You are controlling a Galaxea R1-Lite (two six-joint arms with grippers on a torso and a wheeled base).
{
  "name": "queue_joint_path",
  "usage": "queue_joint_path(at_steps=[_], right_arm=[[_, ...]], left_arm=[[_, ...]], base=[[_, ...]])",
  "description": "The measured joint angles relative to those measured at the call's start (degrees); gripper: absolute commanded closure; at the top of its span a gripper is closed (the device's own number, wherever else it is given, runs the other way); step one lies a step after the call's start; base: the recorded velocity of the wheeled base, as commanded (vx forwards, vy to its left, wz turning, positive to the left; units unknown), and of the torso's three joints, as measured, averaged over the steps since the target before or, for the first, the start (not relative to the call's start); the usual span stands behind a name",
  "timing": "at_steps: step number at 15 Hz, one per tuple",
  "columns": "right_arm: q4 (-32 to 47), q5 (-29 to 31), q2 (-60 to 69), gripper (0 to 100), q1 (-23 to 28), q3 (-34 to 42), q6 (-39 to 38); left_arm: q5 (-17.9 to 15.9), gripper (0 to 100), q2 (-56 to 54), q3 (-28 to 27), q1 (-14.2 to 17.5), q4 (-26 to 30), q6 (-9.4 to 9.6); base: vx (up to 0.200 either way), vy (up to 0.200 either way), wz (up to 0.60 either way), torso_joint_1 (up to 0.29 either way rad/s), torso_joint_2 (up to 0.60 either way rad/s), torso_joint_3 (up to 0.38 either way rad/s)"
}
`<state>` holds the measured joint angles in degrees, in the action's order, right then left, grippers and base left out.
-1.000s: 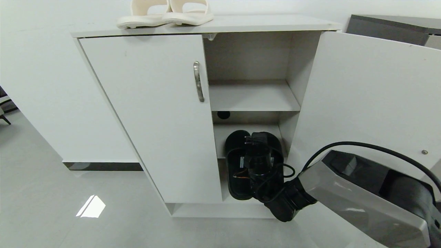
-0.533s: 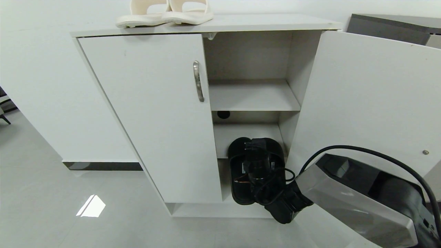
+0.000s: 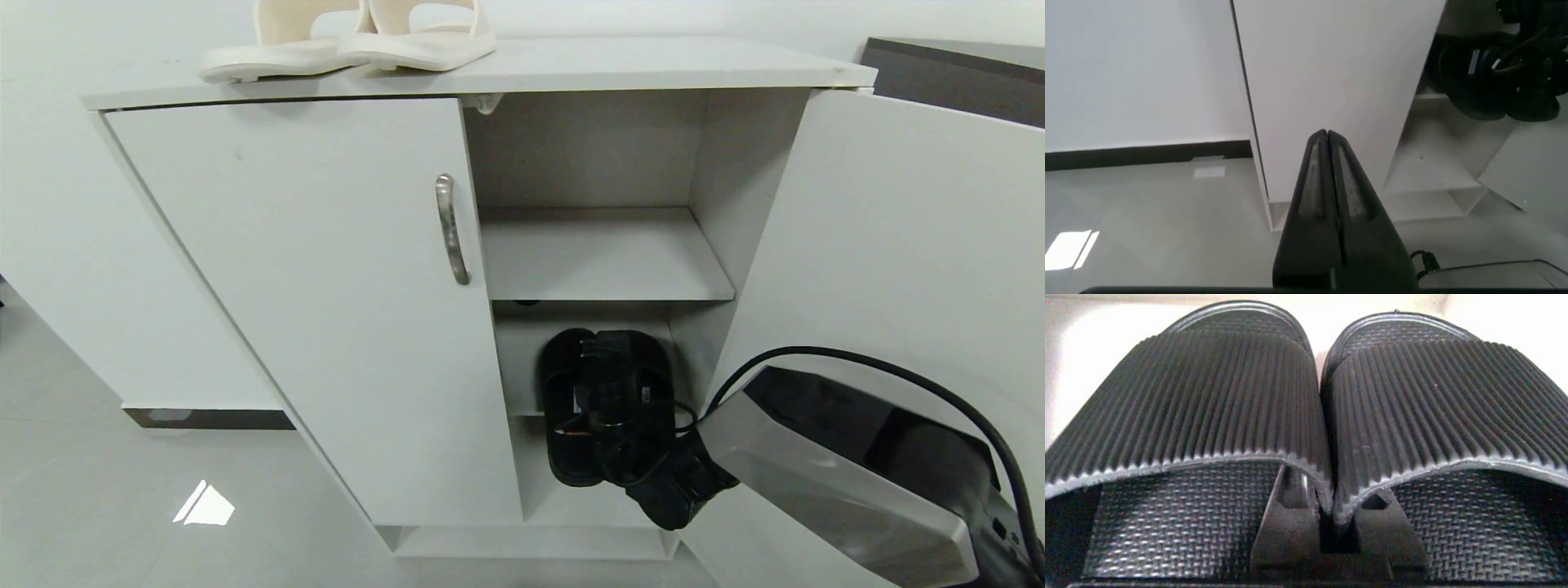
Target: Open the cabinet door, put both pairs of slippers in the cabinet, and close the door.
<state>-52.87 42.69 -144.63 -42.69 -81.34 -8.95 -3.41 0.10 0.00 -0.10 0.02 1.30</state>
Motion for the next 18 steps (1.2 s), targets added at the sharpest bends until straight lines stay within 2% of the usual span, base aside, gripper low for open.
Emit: queue_joint_path(at_steps=[2,6,10,12,18], right_arm=[[0.02,0.04,-0.94,100,0.20,-0.41,-0.02],[1.39,0.02,-3.33,100,0.85,-4.46,0.11],[8.47,-0.20,-5.67,100,1.51,-12.92,0.15],[9.55,-0.20,-7.16,100,1.88,-15.77,0.20],[10.37,-0.41,-10.01,100,2.26,-18.49,0.26]], left_arm=[[-0.02,100,0.00,0.00,0.07,-0.02,0.04],[-0.02,100,0.00,0.00,0.07,-0.02,0.02],[-0.02,100,0.00,0.00,0.07,-0.02,0.02],[-0.02,100,0.00,0.00,0.02,-0.02,0.02],[-0.02,100,0.00,0.00,0.07,-0.02,0.02]], base=[[0.200,0.000,0.00,0.005,0.00,0.002],[0.000,0.000,0.00,0.000,0.00,0.000],[0.000,0.000,0.00,0.000,0.00,0.000],[0.000,0.000,0.00,0.000,0.00,0.000],[0.000,0.000,0.00,0.000,0.00,0.000]])
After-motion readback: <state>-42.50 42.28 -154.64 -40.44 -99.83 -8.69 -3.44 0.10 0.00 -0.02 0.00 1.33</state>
